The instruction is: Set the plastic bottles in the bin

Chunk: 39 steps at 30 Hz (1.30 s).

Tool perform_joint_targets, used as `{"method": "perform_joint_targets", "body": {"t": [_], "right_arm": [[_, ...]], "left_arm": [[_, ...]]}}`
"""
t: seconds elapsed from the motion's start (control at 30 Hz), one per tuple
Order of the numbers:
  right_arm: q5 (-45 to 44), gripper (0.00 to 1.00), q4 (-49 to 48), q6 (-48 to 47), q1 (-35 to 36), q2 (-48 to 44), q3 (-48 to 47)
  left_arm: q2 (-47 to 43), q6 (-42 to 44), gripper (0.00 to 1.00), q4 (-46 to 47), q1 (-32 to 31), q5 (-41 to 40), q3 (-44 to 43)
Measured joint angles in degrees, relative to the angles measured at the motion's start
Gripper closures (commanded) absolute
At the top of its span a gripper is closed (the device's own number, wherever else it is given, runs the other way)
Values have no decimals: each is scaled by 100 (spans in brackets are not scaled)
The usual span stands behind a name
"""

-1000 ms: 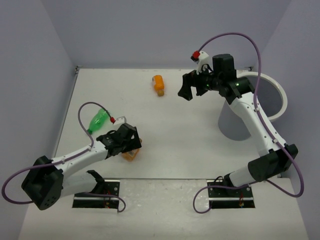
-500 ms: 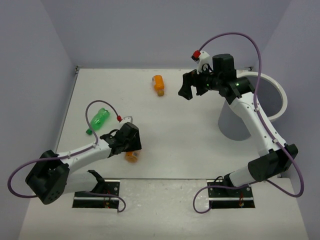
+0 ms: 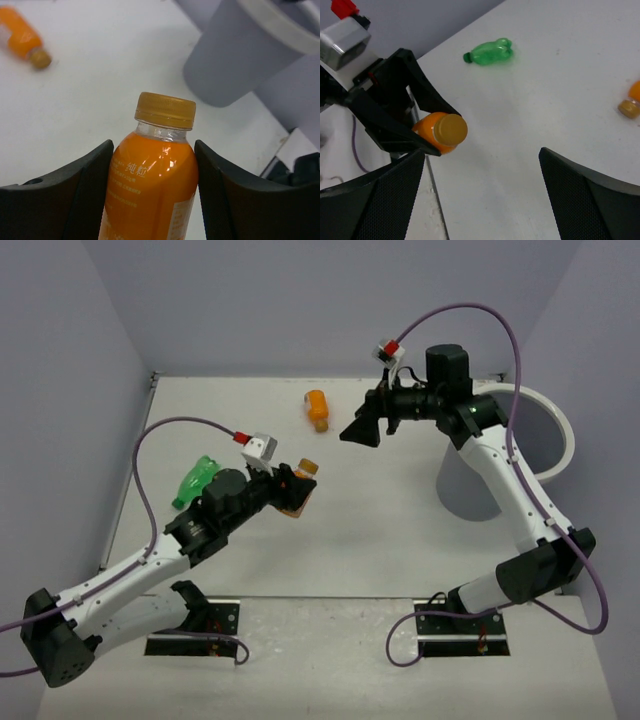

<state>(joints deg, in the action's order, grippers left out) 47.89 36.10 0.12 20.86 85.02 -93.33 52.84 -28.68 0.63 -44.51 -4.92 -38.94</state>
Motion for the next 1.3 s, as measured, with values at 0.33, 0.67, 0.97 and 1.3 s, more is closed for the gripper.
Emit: {"method": "perform_joint_targets", "body": {"t": [0.33, 0.67, 0.97, 1.3], "right_arm": [[1490, 1, -4, -670, 311, -199, 24], [1641, 6, -45, -922, 604, -652, 228], [1192, 42, 130, -995, 1022, -489, 199], [949, 71, -118, -492, 1166, -442, 171]], "left_arm": [[-381, 900, 100, 1963, -167, 1632, -90], [-242, 1031, 100, 2170, -184, 1838, -113], [-207, 1039, 100, 2195, -215, 1825, -181], [-164, 1072, 100, 2186, -232, 1712, -188]]}}
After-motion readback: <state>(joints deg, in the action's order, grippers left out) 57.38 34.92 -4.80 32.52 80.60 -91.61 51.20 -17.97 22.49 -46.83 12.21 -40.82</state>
